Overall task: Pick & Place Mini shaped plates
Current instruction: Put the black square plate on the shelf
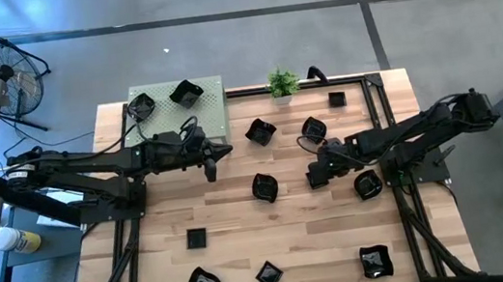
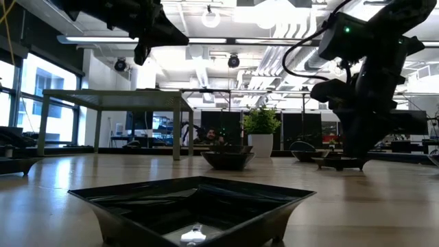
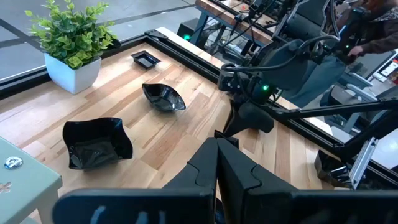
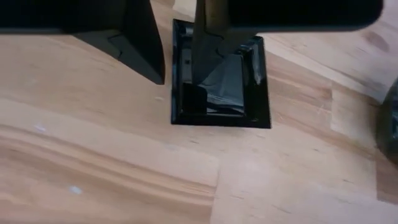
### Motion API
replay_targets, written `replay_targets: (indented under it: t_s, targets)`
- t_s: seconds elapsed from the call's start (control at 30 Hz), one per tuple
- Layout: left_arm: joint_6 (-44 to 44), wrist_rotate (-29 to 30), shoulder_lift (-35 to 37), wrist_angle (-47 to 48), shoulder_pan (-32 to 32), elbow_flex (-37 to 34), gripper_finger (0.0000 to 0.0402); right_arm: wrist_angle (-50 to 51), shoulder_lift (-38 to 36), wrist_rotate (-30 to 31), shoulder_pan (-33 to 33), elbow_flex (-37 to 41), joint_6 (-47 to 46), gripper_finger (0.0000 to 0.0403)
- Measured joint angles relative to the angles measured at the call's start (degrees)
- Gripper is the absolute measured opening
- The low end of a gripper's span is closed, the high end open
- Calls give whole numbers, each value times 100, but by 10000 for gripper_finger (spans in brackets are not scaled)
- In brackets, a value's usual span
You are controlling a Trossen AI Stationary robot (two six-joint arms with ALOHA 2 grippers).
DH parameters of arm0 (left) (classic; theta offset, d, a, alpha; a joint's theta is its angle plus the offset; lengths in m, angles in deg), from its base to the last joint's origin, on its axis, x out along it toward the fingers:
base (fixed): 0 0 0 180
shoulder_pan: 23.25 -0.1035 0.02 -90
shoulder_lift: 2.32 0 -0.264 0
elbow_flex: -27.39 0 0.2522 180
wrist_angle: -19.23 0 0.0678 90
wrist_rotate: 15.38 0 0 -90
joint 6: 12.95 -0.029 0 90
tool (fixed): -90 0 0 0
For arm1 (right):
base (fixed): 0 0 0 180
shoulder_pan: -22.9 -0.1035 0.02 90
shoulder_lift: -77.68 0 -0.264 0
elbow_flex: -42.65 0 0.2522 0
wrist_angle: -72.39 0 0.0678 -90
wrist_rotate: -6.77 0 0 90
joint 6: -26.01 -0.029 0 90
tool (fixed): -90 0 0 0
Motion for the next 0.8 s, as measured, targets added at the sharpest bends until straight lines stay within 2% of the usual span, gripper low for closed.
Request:
replay_targets:
  t_s: [0.13,0.37,0.63,0.8]
  targets:
    - [0,0,0,0,0,0,0,-60,0,182,0,0,13,73]
    - [-28,2,0,2,0,4,0,-87,272,141,0,0,70,31]
    - [-7,2,2,24,-2,7,0,-700,609,-13,0,-11,107,59]
    - [-4,-4,0,28,0,7,0,-630,489,21,0,8,99,50]
